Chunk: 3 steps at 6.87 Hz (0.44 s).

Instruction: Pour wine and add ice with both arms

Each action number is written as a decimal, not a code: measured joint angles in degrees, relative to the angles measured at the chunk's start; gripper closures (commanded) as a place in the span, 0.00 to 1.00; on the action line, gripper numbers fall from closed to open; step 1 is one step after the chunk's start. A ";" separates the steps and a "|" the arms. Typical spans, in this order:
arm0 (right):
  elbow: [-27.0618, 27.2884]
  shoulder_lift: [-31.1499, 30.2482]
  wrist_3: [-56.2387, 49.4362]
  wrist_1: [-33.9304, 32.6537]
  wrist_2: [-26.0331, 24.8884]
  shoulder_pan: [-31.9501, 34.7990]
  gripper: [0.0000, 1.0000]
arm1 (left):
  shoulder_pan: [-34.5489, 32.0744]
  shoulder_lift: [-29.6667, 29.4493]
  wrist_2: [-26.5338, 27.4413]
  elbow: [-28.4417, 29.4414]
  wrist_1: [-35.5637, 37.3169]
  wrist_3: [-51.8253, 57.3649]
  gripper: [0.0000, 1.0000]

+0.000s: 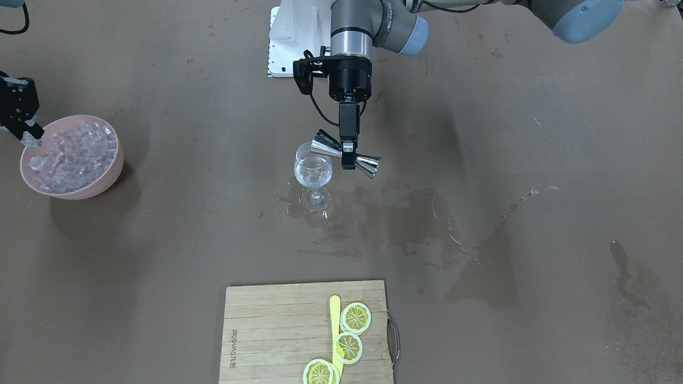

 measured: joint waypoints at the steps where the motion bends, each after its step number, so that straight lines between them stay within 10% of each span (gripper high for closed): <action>1: 0.15 0.08 0.01 0.04 0.19 0.00 0.81 | 0.01 -0.04 -0.11 -0.37 -0.22 0.56 1.00; 3: 0.19 0.54 -0.05 0.06 0.29 -0.06 0.82 | 0.05 0.28 -0.70 -1.90 -4.59 0.34 1.00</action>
